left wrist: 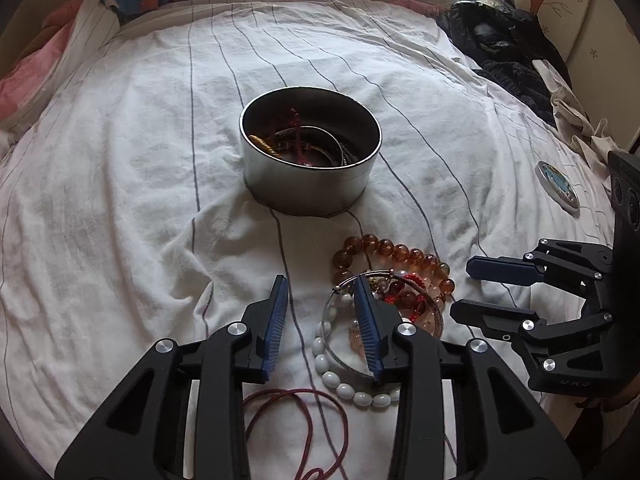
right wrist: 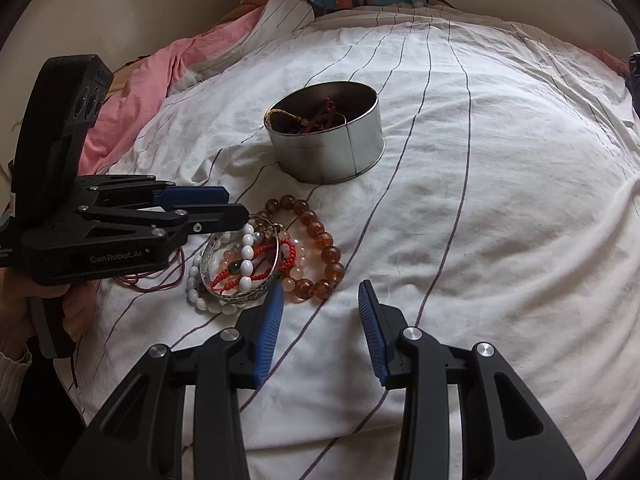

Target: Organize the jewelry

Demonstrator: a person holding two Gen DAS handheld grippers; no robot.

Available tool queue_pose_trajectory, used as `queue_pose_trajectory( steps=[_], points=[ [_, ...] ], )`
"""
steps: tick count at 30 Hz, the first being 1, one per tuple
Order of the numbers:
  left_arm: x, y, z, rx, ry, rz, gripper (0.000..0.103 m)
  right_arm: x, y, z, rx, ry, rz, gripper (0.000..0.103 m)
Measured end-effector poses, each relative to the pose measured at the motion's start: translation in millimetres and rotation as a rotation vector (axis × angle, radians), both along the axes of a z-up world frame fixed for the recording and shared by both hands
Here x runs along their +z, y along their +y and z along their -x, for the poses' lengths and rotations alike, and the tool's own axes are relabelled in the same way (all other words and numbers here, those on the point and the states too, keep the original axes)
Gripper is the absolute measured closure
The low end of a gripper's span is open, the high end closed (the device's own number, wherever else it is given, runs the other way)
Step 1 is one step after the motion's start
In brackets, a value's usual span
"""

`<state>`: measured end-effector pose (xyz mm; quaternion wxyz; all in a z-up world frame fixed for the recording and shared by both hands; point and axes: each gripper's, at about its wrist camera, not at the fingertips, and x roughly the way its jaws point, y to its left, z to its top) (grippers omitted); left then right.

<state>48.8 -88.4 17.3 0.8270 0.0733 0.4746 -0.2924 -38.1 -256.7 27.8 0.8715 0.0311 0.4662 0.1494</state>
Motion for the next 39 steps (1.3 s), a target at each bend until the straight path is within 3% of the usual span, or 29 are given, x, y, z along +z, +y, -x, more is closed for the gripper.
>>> queue_pose_trajectory(
  steps=[1, 2, 4, 9, 13, 15, 17, 20, 24, 25, 26, 27, 28, 32, 36, 39],
  points=[
    [-3, -6, 0, -0.017, 0.003, -0.02, 0.077, 0, -1, 0, -0.002, 0.002, -0.002, 0.064],
    [-5, -9, 0, -0.027, 0.003, -0.035, 0.091, -1, -1, -1, -0.002, 0.003, -0.004, 0.064],
    [-2, -9, 3, -0.029, -0.011, -0.026, 0.098, -1, -1, -1, 0.0, 0.003, -0.005, 0.064],
    [20, 25, 3, 0.049, -0.03, 0.052, 0.098, 4, 2, 1, 0.022, -0.018, -0.013, 0.064],
    [25, 50, 1, 0.093, 0.011, 0.027, 0.096, 7, 11, 5, 0.06, -0.034, -0.008, 0.064],
    [29, 65, 10, 0.097, 0.03, 0.036, 0.086, 9, 15, 7, 0.076, -0.054, -0.003, 0.063],
    [27, 75, 24, 0.101, 0.035, 0.008, 0.057, 11, 18, 8, 0.08, -0.069, -0.009, 0.062],
    [16, 77, 45, 0.062, 0.051, -0.028, 0.05, 12, 22, 6, 0.081, -0.095, -0.011, 0.059],
    [6, 63, 70, 0.003, -0.011, -0.129, 0.045, 3, 28, -8, 0.068, -0.077, -0.022, 0.059],
    [5, 61, 73, -0.002, -0.031, -0.144, 0.051, 0, 27, -10, 0.071, -0.061, -0.03, 0.062],
    [6, 61, 75, -0.003, -0.034, -0.142, 0.072, -2, 27, -13, 0.069, -0.051, -0.027, 0.078],
    [8, 63, 75, 0.003, -0.033, -0.138, 0.081, -2, 26, -13, 0.065, -0.052, -0.034, 0.091],
    [13, 66, 76, 0.007, -0.043, -0.131, 0.086, 0, 24, -11, 0.067, -0.06, -0.051, 0.095],
    [39, 77, 79, 0.015, -0.066, -0.021, 0.087, 16, 15, 2, 0.069, -0.108, -0.106, 0.097],
    [60, 77, 76, 0.022, -0.087, 0.063, 0.087, 36, 0, 15, 0.064, -0.179, -0.222, 0.097],
    [64, 66, 72, 0.014, -0.101, 0.066, 0.087, 45, -15, 16, 0.038, -0.207, -0.313, 0.097]
  ],
)
